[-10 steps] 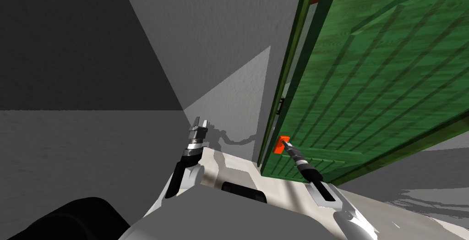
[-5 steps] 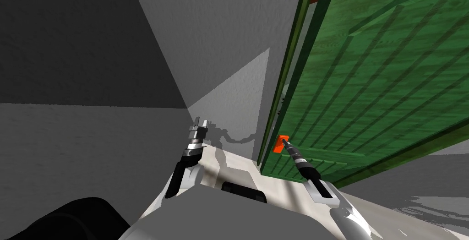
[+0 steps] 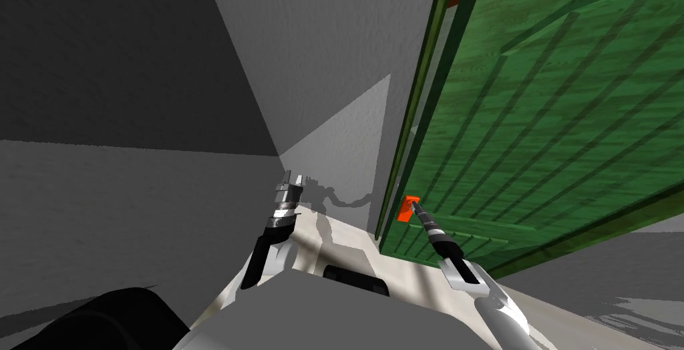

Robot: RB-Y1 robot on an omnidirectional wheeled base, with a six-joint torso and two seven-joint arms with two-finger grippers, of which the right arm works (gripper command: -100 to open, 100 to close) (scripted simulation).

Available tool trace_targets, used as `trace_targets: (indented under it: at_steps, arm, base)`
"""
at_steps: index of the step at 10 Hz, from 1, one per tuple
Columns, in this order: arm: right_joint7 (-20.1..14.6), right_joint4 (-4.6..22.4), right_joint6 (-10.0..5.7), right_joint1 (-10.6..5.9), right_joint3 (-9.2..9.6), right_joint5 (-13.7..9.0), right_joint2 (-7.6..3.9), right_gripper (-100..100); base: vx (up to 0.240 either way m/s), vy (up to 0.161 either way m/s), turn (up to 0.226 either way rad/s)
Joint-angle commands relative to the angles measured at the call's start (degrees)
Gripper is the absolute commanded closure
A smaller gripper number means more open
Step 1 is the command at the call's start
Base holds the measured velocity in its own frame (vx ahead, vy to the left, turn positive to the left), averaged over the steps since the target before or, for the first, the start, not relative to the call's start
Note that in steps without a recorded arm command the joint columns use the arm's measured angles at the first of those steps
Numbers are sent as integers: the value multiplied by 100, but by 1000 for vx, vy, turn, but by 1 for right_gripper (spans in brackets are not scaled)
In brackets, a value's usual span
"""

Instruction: Pull the door open

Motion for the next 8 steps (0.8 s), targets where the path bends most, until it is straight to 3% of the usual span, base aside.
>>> trace_targets:
  at_steps: [1, 3, 6, 8]
  arm:
    - [-175, -18, 31, 0, -35, -89, -49, 100]
    - [-542, 45, 75, -85, 17, -388, -24, 100]
    - [-867, 77, 97, -127, 42, -538, -11, 100]
    - [-1250, 143, 142, -216, 97, -851, 14, 100]
  base:
    - [-42, -34, 46]
    - [-71, -49, 105]
    - [-66, -48, 63]
    - [-79, -60, 94]
